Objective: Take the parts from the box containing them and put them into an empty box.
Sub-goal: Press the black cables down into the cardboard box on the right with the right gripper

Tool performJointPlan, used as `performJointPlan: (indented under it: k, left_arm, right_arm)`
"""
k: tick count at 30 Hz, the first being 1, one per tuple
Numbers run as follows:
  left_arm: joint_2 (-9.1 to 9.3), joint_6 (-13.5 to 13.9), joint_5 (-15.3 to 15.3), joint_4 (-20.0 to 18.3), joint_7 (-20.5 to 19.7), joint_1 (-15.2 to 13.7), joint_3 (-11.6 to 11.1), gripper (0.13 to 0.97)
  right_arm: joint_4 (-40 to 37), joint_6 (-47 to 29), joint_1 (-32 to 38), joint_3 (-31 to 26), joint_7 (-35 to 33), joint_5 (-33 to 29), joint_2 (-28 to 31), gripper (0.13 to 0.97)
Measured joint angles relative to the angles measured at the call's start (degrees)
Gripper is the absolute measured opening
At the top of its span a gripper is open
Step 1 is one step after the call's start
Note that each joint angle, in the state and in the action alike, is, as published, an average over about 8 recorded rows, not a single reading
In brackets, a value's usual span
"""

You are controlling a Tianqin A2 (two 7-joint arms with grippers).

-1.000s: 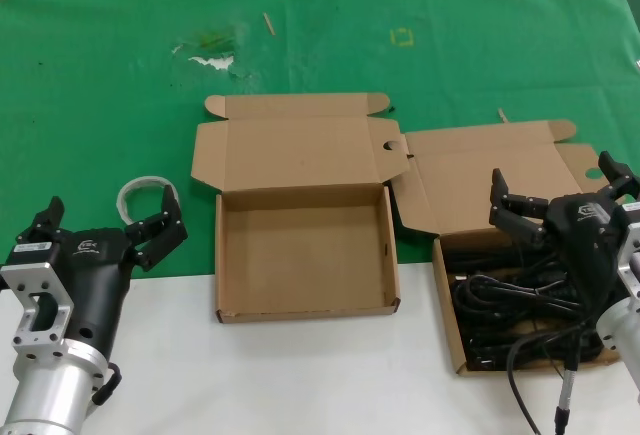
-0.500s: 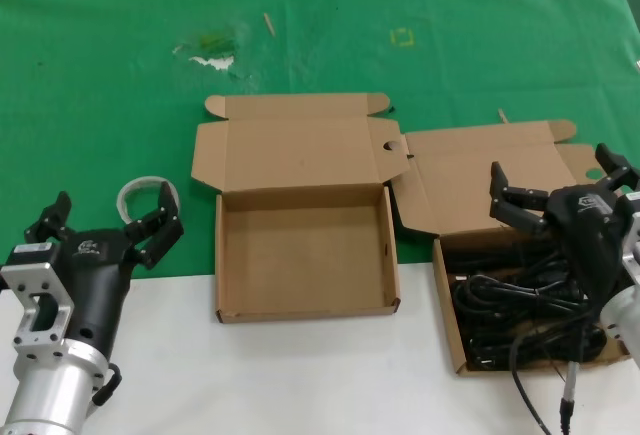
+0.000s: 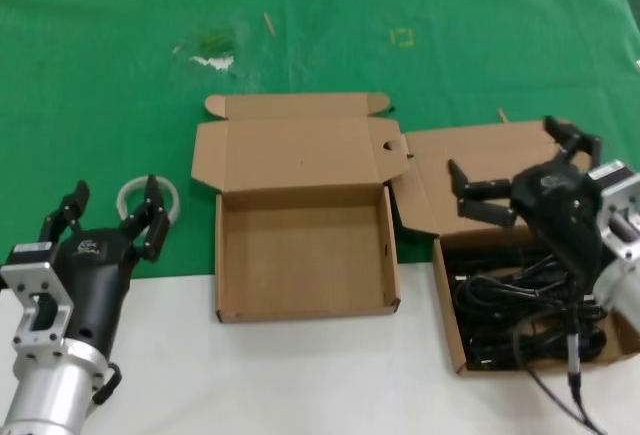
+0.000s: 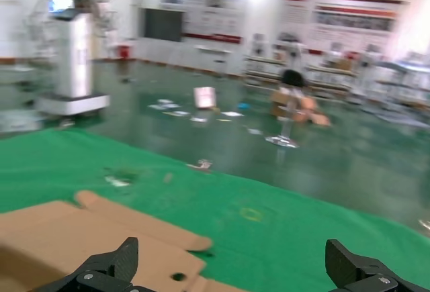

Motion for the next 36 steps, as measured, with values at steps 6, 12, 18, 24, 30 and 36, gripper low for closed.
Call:
performJointPlan:
  k: [6, 12, 18, 24, 30, 36]
  left_arm:
    - [0.00, 0.0, 0.0, 0.0, 0.0, 0.0, 0.0, 0.496]
    - [0.01, 0.0, 0.0, 0.0, 0.0, 0.0, 0.0, 0.416]
    - [0.01, 0.0, 0.0, 0.0, 0.0, 0.0, 0.0, 0.320]
    - [0.01, 0.0, 0.0, 0.0, 0.0, 0.0, 0.0, 0.242]
    - [0.02, 0.0, 0.0, 0.0, 0.0, 0.0, 0.0, 0.177]
    - [0.03, 0.0, 0.0, 0.0, 0.0, 0.0, 0.0, 0.164]
  right_arm:
    - [-1.8, -10.9, 5.7, -2.3, -2.2, 0.5, 5.3, 0.966]
    - [-4.5, -22.6, 13.2, -5.8, -2.5, 0.1, 11.0, 0.966]
    - [-9.3, -34.1, 22.1, -10.3, -4.1, -2.2, 15.1, 0.966]
    - [-16.8, -45.9, 31.1, -15.8, -9.2, -6.2, 16.9, 0.966]
    - [-26.7, -56.4, 40.1, -21.5, -15.1, -11.2, 16.0, 0.966]
    - [-35.2, -63.7, 47.7, -27.1, -19.4, -17.4, 14.1, 0.966]
